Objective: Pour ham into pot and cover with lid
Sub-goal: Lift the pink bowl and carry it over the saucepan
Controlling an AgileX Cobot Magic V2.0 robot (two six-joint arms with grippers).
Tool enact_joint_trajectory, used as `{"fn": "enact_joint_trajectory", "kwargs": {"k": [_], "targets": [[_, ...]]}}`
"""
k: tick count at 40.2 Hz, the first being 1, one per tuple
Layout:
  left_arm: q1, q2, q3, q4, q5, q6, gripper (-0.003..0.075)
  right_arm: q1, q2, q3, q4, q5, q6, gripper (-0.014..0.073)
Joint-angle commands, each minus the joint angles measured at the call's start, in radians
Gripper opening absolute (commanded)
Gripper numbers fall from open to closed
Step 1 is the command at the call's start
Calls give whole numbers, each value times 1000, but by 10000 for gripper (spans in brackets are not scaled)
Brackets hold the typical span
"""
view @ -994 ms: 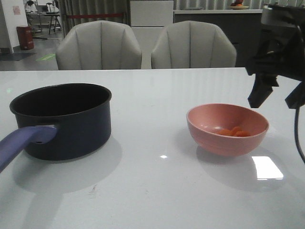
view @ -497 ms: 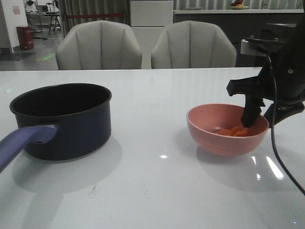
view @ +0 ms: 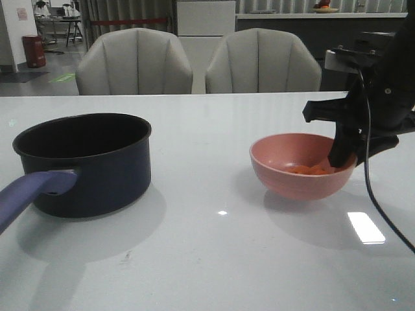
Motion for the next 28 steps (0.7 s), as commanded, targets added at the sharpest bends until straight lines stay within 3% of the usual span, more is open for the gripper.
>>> {"fn": "enact_joint_trajectory", "kwargs": {"k": [1,13,20,28], "targets": [[-8,13,-26,-5,-81,-1,637,24,-91,-76,-4,-35,-43,137],[-8,13,-26,-5,-81,-1,637,251,-218,-177,-72,-161,-115,137],[-8,13,-26,-5,-81,-1,637,392,-210,-196,-112,-357,-118,137],[-8,13,-26,-5,-81,-1,637,478,-141,-196,-164,-615,-119,137]]}}
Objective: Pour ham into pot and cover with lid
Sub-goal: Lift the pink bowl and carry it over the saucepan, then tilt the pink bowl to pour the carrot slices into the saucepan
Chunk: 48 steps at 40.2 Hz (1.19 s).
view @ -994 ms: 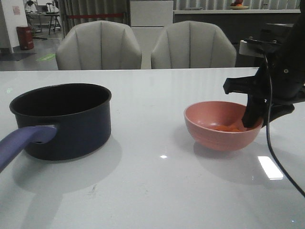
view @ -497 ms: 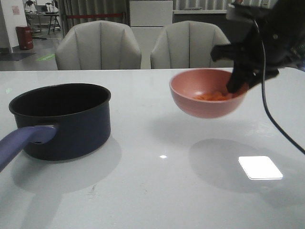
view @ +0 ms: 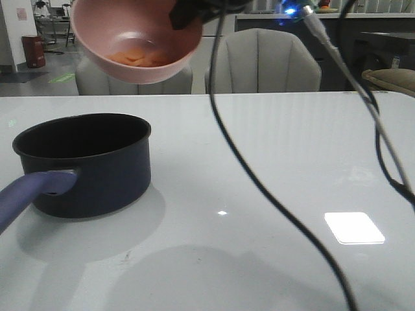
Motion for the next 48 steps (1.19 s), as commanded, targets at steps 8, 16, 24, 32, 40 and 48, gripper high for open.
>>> {"fn": "enact_joint_trajectory", "kwargs": {"k": [8,16,24,32,40,48], "targets": [[-8,13,-26,-5,-81,-1,637,49,62,-40,-110,-480,-86,137],[-8,13,-26,-5,-81,-1,637,76,141,-40,-105,-678,-338,137],[-8,13,-26,-5,-81,-1,637,135,205,-40,-3,-833,-715,137],[-8,13,-26,-5,-81,-1,637,168,272,-40,47,-1024,-947,137],[-8,13,-26,-5,-81,-1,637,176,329,-40,45,-1167,-1018,137],[-8,13,-26,-5,-81,-1,637,199,379,-40,30,-1337,-1208,137]]}}
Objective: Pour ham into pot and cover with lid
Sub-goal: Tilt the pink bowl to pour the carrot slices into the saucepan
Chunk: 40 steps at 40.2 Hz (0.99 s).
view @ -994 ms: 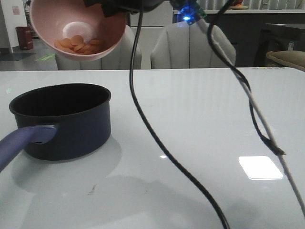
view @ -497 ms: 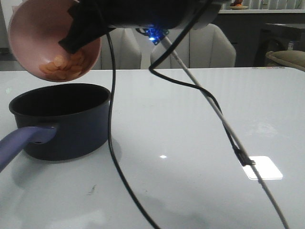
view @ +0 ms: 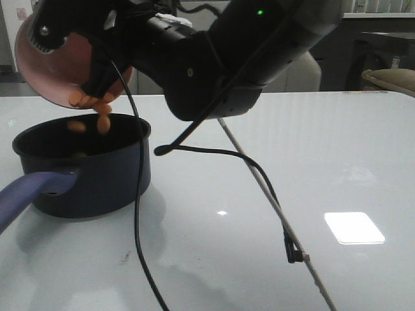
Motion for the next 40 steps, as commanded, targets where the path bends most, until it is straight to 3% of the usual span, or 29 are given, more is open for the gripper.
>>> {"fn": "enact_joint_trajectory", "kwargs": {"k": [1,10,18,23,28,40], "targets": [[-8,13,-26,-5,-81,-1,637,8,-40,-36,-23,-201,-124,137],[-8,13,-26,-5,-81,-1,637,7,-37,-36,-8,-187,-118,137],[-8,13,-26,-5,-81,-1,637,8,-58,-36,170,-119,169,137],[-8,13,-26,-5,-81,-1,637,8,-115,-36,276,71,371,137],[-8,13,-26,-5,-81,-1,637,4,-184,-36,334,302,488,137],[-8,13,-26,-5,-81,-1,637,-13,-341,-36,536,790,504,137]]}}
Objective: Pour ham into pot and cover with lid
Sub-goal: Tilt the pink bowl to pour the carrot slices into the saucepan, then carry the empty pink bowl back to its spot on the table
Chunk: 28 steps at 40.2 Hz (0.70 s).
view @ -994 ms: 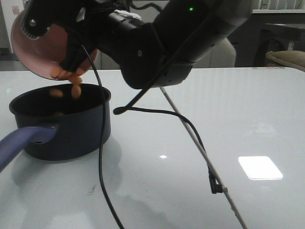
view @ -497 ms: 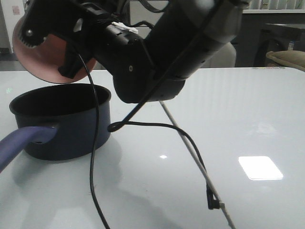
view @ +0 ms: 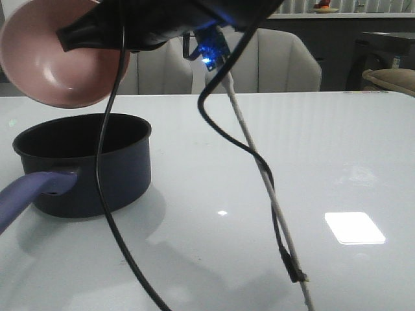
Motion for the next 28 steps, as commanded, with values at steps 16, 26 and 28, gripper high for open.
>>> {"fn": "enact_joint_trajectory", "kwargs": {"k": [16,26,28], "targets": [[-8,13,-26,-5,-81,-1,637,-201,-269,-34,35,718,7,137],[-8,13,-26,-5,-81,-1,637,-368,-325,-34,-315,930,259,137],[-8,13,-26,-5,-81,-1,637,-398,-327,-34,-416,968,365,137]]}}
